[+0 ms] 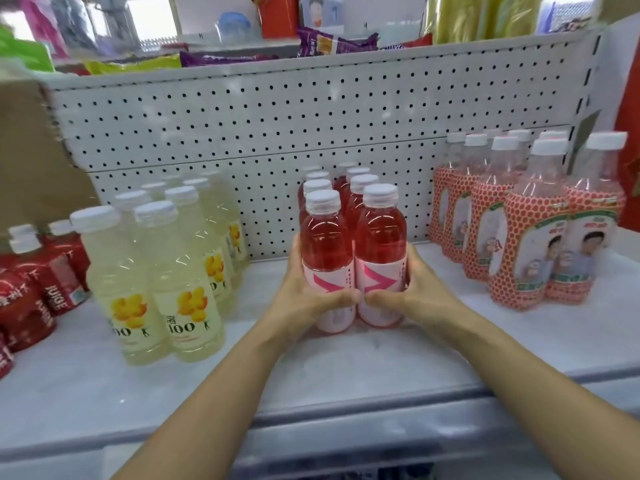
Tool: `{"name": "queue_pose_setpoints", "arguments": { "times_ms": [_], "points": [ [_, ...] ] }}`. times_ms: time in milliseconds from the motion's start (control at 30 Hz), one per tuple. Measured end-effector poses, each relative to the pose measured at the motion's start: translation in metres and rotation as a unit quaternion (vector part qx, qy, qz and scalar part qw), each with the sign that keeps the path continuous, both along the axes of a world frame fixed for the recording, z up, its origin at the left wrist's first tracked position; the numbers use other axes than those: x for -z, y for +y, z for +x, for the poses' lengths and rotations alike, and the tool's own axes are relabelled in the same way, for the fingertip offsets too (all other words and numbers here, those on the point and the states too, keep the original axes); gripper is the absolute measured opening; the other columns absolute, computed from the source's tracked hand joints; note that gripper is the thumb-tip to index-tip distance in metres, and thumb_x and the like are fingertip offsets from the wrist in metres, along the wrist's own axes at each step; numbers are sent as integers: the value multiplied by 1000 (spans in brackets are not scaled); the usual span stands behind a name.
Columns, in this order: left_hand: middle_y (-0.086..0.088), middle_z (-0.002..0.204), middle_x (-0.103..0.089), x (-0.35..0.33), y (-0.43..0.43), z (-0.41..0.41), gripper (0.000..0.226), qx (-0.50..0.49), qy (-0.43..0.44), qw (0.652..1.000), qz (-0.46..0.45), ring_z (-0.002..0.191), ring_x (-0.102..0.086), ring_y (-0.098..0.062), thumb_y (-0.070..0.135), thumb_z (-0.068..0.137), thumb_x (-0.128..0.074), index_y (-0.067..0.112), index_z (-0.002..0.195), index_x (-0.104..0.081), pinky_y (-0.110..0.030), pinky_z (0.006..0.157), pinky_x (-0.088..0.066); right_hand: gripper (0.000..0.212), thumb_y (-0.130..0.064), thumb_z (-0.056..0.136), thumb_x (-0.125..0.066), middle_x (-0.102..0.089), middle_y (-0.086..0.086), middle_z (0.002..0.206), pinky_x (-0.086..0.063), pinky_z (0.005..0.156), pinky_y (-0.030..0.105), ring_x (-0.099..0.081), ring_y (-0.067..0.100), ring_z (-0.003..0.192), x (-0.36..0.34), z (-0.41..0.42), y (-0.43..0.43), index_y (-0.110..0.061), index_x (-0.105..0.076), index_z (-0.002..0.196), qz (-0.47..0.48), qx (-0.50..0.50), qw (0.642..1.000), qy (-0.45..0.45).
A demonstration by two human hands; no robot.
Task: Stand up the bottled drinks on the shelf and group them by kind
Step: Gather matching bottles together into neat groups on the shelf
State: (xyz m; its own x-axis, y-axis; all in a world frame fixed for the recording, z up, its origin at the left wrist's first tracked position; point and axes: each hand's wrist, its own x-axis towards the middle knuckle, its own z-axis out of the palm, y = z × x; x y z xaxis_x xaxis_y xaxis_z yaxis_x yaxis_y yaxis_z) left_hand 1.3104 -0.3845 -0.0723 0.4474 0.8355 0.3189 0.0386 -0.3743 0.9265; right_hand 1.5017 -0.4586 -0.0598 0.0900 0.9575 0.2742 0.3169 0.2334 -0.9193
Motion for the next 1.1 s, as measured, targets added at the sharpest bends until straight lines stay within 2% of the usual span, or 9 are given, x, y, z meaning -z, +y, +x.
{"name": "queue_pose_setpoints", "arguments": {
  "times_ms": [300, 400, 500, 567, 700, 800, 933, 1033, 1100],
  "points": [
    [-1, 128, -60, -4, -19, -5, 111, -38, 37, 999, 13, 105, -66, 0, 6, 59, -94, 25, 148, -30, -18, 82, -56, 81, 5, 75, -78, -64, -8, 115, -49, 71, 6, -64, -13, 91, 3, -4, -9, -19, -39, 142, 27, 1, 1000, -2],
    [8, 138, -53, -13, -38, -9, 108, -71, 73, 994, 30, 119, -56, 3, 12, 66, -91, 32, 150, -27, -27, 101, -50, 83, -12, 80, -79, -58, -11, 130, -47, 81, 7, -57, -17, 104, 0, -5, -11, -26, -33, 148, 45, 13, 999, 4],
    [11, 162, -25, -12, -69, -30, 112, -148, 115, 981, 51, 140, -32, -6, 38, 72, -86, 37, 156, -12, -38, 117, -30, 84, -36, 84, -73, -39, -12, 150, -32, 109, 23, -38, -3, 134, -3, -19, -16, -28, -25, 153, 124, 116, 985, -26],
    [15, 158, -30, -8, -97, -54, 96, -193, 110, 970, 96, 135, -37, -1, 40, 78, -81, 36, 154, -22, -28, 113, -35, 79, -36, 88, -67, -31, -12, 149, -24, 114, 23, -29, 3, 138, -7, -36, -25, -21, -25, 153, 207, 183, 960, -52],
    [19, 135, -39, -3, -117, -122, 79, -314, 100, 911, 248, 124, -44, -7, 42, 78, -82, 32, 142, -38, -31, 105, -44, 71, -31, 87, -64, -39, 1, 143, -36, 113, 43, -41, 22, 133, -16, -88, -33, -13, -31, 148, 336, 153, 925, -93],
    [11, 140, -31, -9, -91, -168, 102, -374, 72, 888, 258, 131, -37, -10, 50, 68, -86, 25, 148, -28, -26, 106, -38, 80, -35, 85, -69, -32, -9, 148, -29, 119, 37, -31, 12, 141, -17, -139, -25, -20, -26, 151, 258, 49, 958, -113],
    [16, 161, -17, -16, -33, -216, 155, -292, 43, 953, 72, 147, -22, -6, 80, 34, -84, 33, 157, -1, -39, 122, -24, 107, -39, 77, -82, -22, -20, 156, -27, 117, 29, -25, -3, 140, -15, -199, 3, -36, -9, 155, 54, -63, 993, -80],
    [7, 152, -46, -16, 9, -235, 150, -165, 47, 985, 10, 135, -50, -15, 62, 34, -96, 42, 154, -9, -50, 109, -43, 100, -16, 75, -83, -42, -25, 139, -43, 90, 10, -49, -19, 110, -13, -228, 31, -42, -17, 145, 7, -79, 997, -3],
    [2, 137, -60, -14, 29, -239, 134, -91, 36, 995, 0, 124, -61, -19, 49, 45, -99, 32, 152, -20, -53, 103, -49, 109, -14, 68, -80, -55, -16, 133, -49, 85, 15, -61, -9, 105, -8, -240, 46, -39, -13, 151, -2, -79, 997, 7]
  ]
}}
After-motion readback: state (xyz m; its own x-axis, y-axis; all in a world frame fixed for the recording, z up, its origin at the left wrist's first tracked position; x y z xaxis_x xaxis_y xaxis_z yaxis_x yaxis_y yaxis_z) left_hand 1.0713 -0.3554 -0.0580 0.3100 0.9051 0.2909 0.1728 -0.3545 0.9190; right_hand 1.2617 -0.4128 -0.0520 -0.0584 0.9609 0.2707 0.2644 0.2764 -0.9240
